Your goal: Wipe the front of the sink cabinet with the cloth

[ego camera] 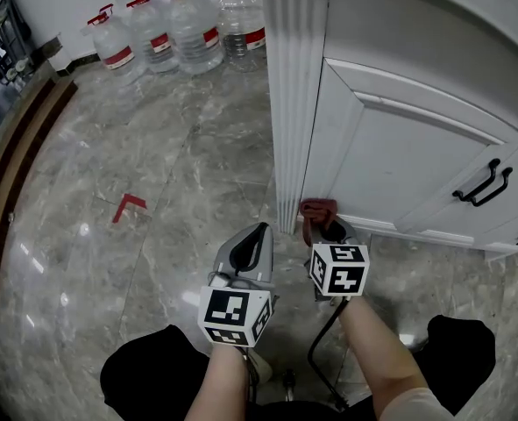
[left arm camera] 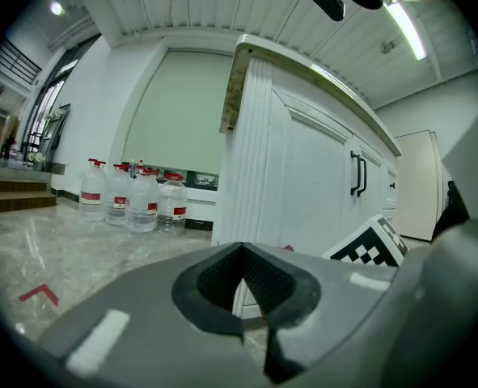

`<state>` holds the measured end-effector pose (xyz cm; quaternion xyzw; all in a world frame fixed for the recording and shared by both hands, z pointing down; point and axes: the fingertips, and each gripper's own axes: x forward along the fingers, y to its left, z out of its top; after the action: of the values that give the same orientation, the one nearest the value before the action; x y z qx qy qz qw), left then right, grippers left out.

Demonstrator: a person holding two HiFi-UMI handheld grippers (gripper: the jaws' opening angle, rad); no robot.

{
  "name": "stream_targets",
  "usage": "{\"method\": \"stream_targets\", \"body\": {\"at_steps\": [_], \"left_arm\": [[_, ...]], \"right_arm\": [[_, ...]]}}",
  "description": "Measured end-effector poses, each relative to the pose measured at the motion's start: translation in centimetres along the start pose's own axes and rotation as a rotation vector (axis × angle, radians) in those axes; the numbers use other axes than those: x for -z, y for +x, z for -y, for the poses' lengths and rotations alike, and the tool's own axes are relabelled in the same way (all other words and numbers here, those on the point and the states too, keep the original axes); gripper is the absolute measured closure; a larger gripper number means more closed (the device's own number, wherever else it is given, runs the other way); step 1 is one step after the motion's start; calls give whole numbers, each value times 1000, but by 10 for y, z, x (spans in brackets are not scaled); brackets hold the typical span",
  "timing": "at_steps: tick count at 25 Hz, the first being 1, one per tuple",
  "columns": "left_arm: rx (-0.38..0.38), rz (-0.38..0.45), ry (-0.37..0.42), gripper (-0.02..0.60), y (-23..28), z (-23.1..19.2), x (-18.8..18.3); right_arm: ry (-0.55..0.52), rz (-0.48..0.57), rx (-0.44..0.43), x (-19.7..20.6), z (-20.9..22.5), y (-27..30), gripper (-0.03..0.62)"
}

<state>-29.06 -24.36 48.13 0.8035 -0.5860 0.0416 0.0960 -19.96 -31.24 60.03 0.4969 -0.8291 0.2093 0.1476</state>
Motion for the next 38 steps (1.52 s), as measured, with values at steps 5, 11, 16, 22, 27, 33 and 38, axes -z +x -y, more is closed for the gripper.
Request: {"method": "stream_targets", "body": {"at_steps": [5,11,16,22,27,33,38], "left_arm": [[73,-2,-2,581,13,30,-1],[123,-23,-8,581,29,63,7],[181,-79,64,581,41,94,19],[181,-75,31,581,53,108,24],[241,-99,78,581,54,146,30],[229,-73,79,581,51,155,13],[236,31,83,581,45,182,-32]], "right_arm": [[26,-3,67,6,35,-15,510],[42,-9,111,5,78,-41,509],[55,-7,185,14,123,-66,509],[64,-4,249,20,170,-91,508],[84,-13,262,24,181,-108,508],[115,64,220,0,167,-138,510],[82,168,148,-42,143,-188,510]]}}
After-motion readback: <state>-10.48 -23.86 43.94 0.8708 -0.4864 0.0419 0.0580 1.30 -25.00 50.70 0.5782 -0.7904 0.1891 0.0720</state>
